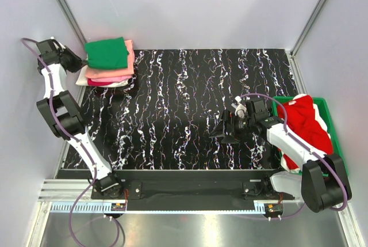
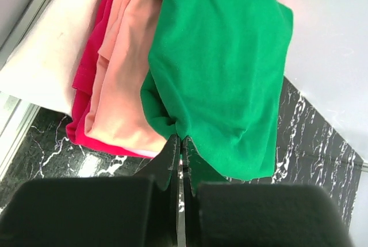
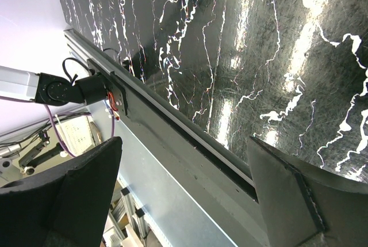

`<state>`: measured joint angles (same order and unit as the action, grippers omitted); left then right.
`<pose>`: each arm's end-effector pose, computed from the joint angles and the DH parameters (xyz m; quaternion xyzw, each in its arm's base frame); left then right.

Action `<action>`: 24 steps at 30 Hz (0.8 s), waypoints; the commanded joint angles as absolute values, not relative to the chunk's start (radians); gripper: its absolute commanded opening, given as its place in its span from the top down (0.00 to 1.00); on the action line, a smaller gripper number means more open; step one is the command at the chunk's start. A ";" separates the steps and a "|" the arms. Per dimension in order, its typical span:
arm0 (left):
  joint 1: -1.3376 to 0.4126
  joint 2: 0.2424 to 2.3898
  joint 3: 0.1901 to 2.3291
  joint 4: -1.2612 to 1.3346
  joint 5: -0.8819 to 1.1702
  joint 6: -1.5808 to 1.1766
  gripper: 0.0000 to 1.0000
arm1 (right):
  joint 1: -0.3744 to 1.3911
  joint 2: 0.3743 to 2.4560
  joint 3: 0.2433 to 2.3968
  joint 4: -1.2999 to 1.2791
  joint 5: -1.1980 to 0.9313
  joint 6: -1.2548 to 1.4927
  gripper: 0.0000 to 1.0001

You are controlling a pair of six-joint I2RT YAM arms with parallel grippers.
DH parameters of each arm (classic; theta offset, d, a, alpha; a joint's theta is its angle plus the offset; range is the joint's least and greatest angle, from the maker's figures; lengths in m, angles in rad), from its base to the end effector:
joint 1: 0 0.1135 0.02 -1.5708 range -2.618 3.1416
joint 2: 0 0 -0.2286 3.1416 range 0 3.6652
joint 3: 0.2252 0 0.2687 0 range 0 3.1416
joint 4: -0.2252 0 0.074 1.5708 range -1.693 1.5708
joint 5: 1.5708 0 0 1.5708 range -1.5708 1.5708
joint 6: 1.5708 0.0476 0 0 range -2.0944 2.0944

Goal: Fold and stack the t-shirts
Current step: Neatly place the folded tshirt to the corner

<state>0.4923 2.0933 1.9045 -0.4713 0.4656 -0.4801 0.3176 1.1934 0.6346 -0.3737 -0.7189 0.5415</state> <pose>0.4460 0.2150 0.2499 -0.3186 0.8200 -0.2046 0.4292 0.2325 0.1094 0.1498 -0.0104 0.8956 0.4260 0.1279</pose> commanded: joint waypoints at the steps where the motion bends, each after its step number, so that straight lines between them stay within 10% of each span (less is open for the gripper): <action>1: 0.499 2.111 1.951 -0.489 0.485 -0.446 1.00 | 0.314 1.173 0.644 -0.379 -0.721 0.522 0.04; 24: 0.549 2.124 1.986 -0.528 0.377 -0.462 1.00 | 0.313 1.126 0.647 -0.420 -0.719 0.512 0.03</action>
<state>0.5133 2.1132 1.9144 -0.5434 0.4496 -0.4335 0.3176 1.1553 0.6346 -0.4133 -0.7185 0.5308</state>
